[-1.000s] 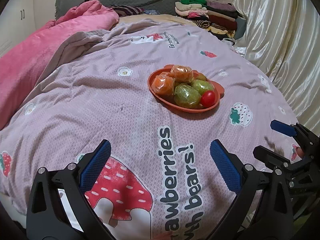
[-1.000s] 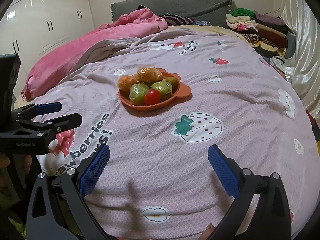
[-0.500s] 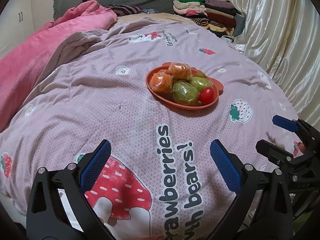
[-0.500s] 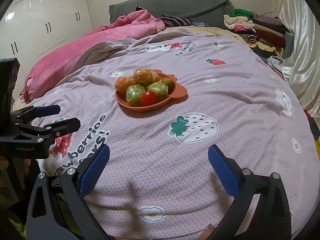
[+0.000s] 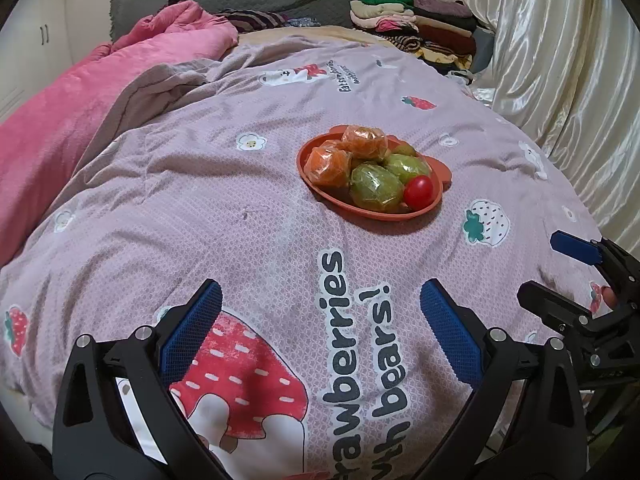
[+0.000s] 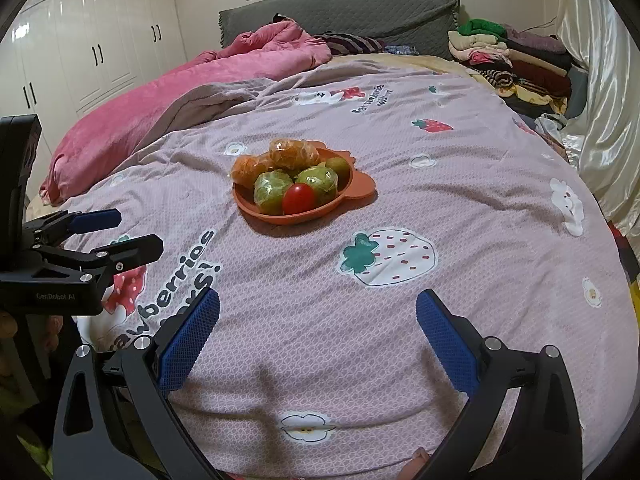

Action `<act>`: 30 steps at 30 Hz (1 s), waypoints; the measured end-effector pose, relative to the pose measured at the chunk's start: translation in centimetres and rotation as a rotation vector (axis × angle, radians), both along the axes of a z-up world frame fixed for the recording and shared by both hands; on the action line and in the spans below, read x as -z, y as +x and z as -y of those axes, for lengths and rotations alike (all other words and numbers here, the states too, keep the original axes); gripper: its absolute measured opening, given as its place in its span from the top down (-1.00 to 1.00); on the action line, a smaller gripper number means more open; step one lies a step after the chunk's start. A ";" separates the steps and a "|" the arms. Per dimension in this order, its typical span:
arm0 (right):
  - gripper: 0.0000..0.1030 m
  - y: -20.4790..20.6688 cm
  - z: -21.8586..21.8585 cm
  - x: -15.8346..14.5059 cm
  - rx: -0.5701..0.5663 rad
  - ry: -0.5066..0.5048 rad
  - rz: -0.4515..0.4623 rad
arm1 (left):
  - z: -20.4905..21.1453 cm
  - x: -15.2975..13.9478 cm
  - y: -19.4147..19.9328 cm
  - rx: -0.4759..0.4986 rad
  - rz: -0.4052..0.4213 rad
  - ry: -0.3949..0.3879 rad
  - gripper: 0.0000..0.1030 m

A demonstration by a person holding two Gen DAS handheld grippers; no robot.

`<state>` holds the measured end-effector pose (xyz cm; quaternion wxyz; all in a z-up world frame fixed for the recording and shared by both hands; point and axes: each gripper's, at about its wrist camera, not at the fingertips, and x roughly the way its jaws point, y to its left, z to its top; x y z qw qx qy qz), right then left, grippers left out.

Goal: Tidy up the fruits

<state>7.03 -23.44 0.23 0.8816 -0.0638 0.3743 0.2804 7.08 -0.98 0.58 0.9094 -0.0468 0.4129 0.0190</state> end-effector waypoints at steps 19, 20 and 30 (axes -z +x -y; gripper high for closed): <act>-0.91 0.0 0.0 0.0 0.000 0.000 0.001 | -0.1 -0.1 0.0 -0.002 0.004 0.001 -0.81; -0.91 0.0 0.0 0.0 0.000 -0.001 0.001 | 0.0 -0.1 0.0 -0.002 0.003 0.002 -0.81; -0.91 0.1 0.0 0.0 0.001 -0.003 0.000 | 0.1 -0.3 0.0 0.000 0.003 0.001 -0.81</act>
